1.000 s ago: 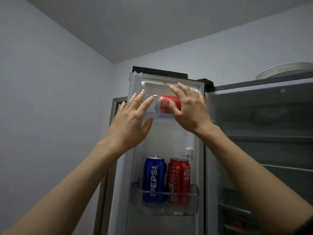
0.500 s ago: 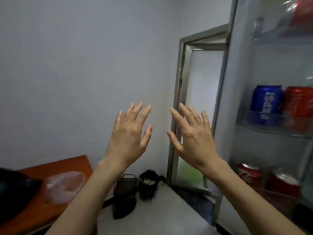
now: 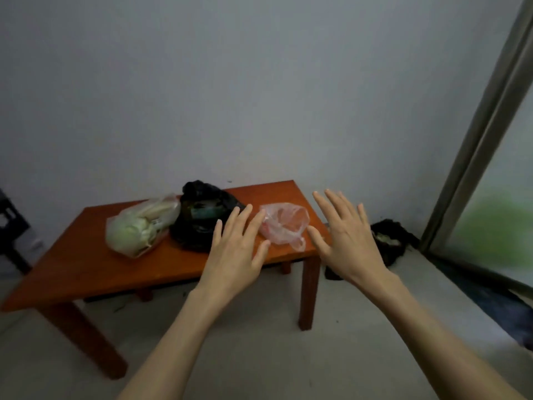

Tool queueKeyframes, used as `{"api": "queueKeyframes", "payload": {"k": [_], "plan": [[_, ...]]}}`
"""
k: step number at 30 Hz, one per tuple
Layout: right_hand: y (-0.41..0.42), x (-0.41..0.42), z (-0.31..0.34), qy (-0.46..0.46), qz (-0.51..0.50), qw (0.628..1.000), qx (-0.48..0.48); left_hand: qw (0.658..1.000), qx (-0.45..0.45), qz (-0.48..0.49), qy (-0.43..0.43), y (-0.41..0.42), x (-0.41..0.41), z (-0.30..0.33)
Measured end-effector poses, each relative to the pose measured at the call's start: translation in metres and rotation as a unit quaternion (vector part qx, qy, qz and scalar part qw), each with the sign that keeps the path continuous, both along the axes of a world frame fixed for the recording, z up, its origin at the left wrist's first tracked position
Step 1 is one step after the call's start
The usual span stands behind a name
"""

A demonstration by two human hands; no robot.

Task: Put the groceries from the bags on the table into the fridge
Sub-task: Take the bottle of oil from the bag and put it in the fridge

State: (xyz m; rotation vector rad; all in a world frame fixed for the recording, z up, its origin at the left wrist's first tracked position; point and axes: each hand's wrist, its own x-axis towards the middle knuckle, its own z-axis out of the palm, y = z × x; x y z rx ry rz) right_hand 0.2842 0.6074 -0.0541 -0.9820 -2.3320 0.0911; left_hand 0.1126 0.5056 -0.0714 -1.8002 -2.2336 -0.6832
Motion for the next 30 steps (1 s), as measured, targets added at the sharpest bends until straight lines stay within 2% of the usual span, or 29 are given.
{"api": "queueKeyframes", "payload": {"k": [8, 18, 24, 30], "plan": [[0.045, -0.111, -0.050, 0.033, 0.066, 0.992, -0.101, 0.991, -0.099, 0.069, -0.054, 0.000, -0.102, -0.056], [0.132, -0.251, -0.084, -0.003, 0.146, 0.979, -0.144, 0.979, -0.176, 0.091, -0.054, 0.096, -0.230, -0.066], [0.176, -0.318, -0.113, -0.010, 0.169, 0.972, -0.165, 0.979, -0.175, 0.071, -0.071, 0.140, -0.304, -0.099], [0.217, -0.391, -0.144, -0.001, 0.139, 0.972, -0.191, 0.994, -0.096, 0.056, -0.006, 0.200, -0.395, -0.133]]}}
